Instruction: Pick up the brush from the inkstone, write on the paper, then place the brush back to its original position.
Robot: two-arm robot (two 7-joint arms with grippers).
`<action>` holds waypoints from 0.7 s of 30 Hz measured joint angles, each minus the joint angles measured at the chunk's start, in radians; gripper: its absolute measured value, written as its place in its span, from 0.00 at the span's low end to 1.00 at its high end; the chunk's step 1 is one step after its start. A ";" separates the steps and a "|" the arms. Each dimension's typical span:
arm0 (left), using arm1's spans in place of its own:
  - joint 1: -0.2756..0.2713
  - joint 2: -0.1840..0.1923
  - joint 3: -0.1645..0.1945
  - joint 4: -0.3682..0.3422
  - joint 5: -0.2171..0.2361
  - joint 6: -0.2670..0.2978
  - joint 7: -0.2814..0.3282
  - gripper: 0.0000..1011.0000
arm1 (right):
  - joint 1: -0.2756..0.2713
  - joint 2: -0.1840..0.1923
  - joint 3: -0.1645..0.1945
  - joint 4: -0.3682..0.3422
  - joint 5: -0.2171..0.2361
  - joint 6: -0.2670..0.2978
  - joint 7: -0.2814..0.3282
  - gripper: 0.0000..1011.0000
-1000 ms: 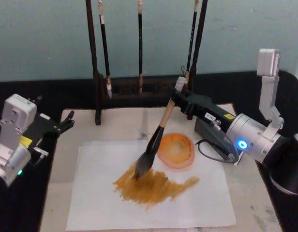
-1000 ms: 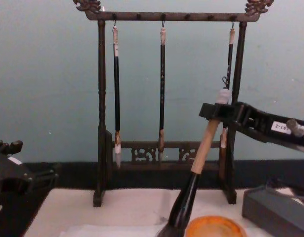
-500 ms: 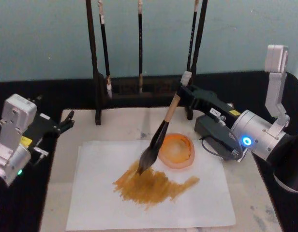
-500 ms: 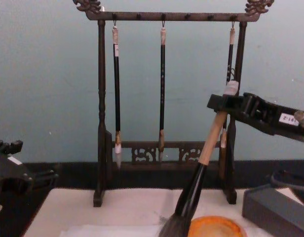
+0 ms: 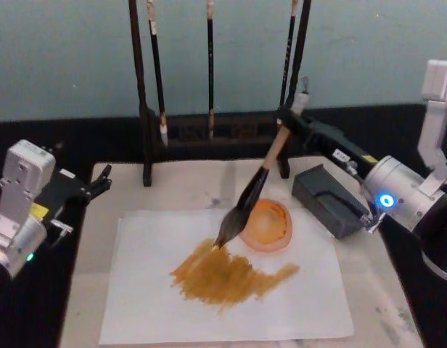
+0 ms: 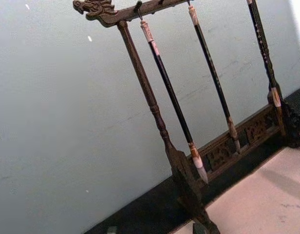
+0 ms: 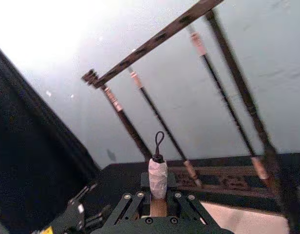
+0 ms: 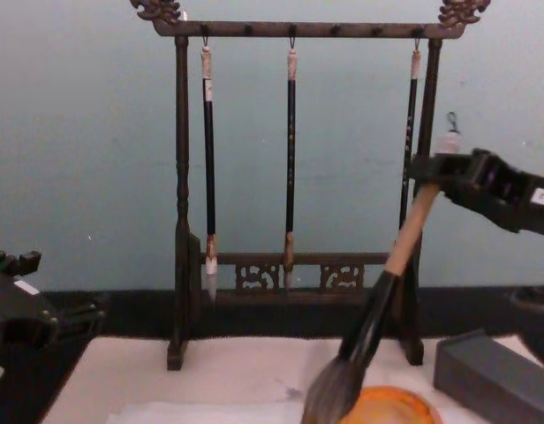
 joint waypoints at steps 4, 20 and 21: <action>0.000 0.000 0.000 0.000 0.000 0.000 0.000 1.00 | -0.005 0.003 0.023 0.018 0.037 -0.013 -0.011 0.18; 0.000 0.000 0.000 0.000 0.000 0.000 0.000 1.00 | -0.041 -0.024 0.143 0.137 0.288 -0.009 -0.053 0.18; 0.000 0.000 0.000 0.000 0.000 0.000 0.000 1.00 | -0.041 -0.026 0.145 0.144 0.299 -0.004 -0.053 0.18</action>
